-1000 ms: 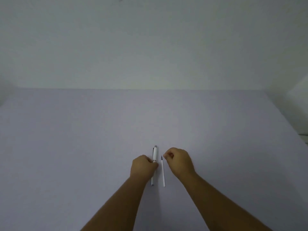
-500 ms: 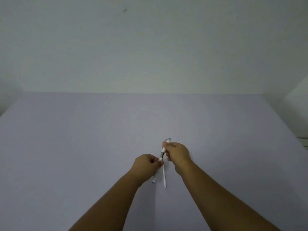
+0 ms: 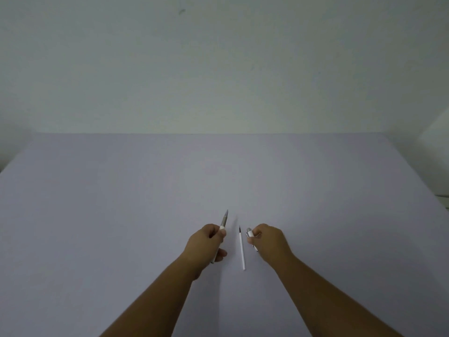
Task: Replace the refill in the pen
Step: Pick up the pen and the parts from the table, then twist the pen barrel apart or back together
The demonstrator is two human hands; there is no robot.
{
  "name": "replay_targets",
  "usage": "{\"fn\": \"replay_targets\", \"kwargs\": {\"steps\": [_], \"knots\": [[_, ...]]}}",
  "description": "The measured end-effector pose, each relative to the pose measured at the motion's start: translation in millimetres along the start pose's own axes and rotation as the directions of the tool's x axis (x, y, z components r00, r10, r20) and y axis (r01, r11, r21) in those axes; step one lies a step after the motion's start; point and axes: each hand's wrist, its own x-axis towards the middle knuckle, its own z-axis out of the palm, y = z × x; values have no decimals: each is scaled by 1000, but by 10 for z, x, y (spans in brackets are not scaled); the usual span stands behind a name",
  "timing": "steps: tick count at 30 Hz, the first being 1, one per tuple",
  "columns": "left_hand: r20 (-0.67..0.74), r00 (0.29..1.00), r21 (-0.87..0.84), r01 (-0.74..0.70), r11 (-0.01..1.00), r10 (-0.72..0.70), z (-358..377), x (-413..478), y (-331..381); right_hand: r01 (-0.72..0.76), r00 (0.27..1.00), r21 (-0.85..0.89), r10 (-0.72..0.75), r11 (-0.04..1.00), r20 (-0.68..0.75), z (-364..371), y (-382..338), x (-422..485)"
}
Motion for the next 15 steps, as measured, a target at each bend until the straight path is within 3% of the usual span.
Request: {"fn": "replay_targets", "kwargs": {"steps": [6,12,15], "knots": [[12,1000,-28,-20,999,20,-1,-17,-13,28,999,-53,-30,998,-33,47,35,-3],[24,998,69,-60,996,58,23,-53,32,27,998,-93,-31,995,-46,-6,-12,-40],[9,991,184,-130,974,131,30,-64,45,32,995,48,-28,998,-94,-114,-164,-94]]}}
